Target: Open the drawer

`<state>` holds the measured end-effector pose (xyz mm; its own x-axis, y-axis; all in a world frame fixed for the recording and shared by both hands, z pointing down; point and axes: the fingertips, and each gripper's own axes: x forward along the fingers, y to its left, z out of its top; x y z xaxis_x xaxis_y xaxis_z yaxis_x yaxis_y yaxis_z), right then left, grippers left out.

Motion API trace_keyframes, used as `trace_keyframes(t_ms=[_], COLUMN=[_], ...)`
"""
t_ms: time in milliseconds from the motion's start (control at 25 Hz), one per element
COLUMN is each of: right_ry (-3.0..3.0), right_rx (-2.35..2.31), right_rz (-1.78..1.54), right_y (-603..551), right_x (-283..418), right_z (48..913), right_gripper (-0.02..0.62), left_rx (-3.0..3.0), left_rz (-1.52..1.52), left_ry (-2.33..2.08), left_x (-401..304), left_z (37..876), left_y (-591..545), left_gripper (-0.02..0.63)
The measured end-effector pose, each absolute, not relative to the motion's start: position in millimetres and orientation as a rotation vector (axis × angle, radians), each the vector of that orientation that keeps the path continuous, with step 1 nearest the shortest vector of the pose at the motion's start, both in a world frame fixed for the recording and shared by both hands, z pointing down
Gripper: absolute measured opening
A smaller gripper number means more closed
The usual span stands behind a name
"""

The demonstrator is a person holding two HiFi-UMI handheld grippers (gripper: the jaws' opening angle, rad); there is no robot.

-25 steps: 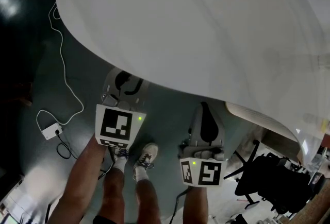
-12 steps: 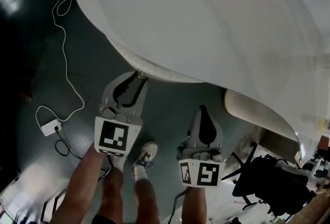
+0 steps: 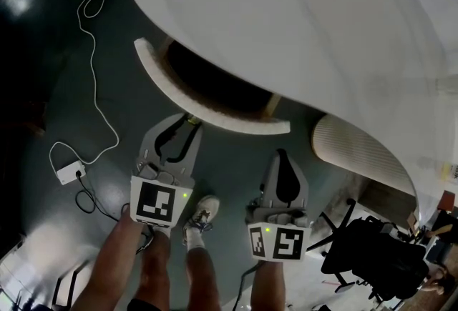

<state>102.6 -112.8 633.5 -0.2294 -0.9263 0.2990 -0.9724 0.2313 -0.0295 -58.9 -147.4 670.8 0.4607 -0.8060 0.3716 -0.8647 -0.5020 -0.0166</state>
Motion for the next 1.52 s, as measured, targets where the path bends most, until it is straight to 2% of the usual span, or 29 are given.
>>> trace_keyframes(t_ms=[1040, 1520], right_ry=[-2.274, -2.271], right_rx=[1.796, 1.787], right_rz=[0.321, 0.34], right_y=[-63, -65], right_x=[80, 85], right_z=[630, 626], right_gripper=[0.003, 0.003], left_rx=[2.5, 2.473], left_rz=[0.517, 0.547], left_ry=[-1.452, -1.435], left_x=[-96, -97], left_z=[675, 677], left_y=[-61, -55], left_gripper=[0.109, 0.109])
